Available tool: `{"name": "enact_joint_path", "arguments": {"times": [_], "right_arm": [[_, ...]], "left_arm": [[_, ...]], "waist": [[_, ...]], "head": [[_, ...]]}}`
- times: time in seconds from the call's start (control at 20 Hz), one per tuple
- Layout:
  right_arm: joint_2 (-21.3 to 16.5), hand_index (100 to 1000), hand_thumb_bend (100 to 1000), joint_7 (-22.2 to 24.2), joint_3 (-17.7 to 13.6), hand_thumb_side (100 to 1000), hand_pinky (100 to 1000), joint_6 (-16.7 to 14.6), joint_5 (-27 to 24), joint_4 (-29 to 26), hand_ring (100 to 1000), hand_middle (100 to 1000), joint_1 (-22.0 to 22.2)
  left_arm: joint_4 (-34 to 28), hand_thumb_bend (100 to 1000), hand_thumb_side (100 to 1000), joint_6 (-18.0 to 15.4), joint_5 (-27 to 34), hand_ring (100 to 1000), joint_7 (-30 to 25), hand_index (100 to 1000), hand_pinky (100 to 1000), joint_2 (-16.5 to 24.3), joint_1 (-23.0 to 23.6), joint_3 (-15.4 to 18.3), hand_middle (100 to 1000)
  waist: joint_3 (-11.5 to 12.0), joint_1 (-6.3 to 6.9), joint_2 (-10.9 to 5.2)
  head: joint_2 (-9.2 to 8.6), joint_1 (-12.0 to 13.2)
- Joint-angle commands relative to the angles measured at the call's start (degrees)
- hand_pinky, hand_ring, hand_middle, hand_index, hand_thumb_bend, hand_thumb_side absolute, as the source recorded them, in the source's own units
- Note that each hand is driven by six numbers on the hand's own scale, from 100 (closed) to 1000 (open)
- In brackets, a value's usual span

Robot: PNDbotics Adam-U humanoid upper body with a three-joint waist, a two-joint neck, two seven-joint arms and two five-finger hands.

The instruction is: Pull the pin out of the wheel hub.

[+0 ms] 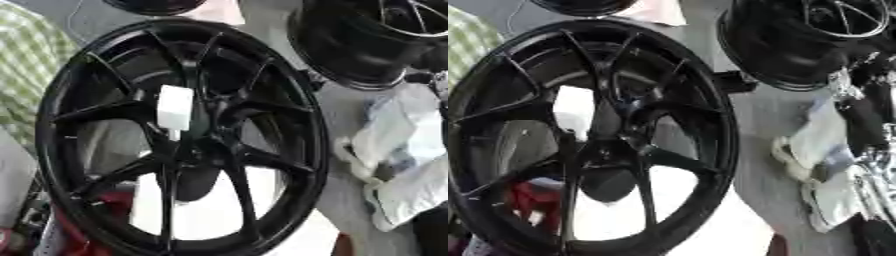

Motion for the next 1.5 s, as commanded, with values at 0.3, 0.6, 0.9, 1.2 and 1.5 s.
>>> {"name": "enact_joint_path", "arguments": {"times": [0.3,0.6,0.9,1.2,1.5], "right_arm": [[-1.75,672,276,0.09,-0.7,368,615,-0.14,0.1,-1.0,675,598,-0.07],[-2.54,672,277,0.02,-0.71,370,615,-0.05,0.48,-1.0,675,598,0.58],[-3.51,672,272,-0.13,-0.74,370,615,-0.02,1.04,-1.0,675,598,1.48],[-4.38,672,271,-0.37,-0.8,371,615,-0.04,1.66,-1.0,675,598,2.32],[-4.82,672,269,-0.26,-0.51,371,615,0.11,1.83,-1.0,675,598,2.5]], "left_arm": [[-1.13,100,651,-2.92,0.65,619,-0.28,765,979,4.4,0.23,-0.26,529],[-1.13,100,608,-8.12,-2.09,623,-3.89,770,944,12.76,1.21,-1.81,536],[-1.13,100,510,-13.45,-7.37,656,-8.99,781,894,21.42,-1.54,-4.49,565],[-1.13,100,425,-18.53,-12.45,703,-14.06,794,865,29.68,-5.6,-9.42,604],[-1.13,100,438,-23.67,-17.6,746,-19.2,814,859,38.04,-10.48,-15.26,647]], "waist": [[0.0,0.82,-1.19],[0.2,1.74,-1.41],[0.62,2.8,-1.71],[1.17,3.62,-1.85],[1.18,3.94,-1.93]], "head": [[-1.01,-0.91],[-0.89,-1.85],[-0.5,-2.83],[-0.56,-4.02],[-0.7,-4.54]]}}
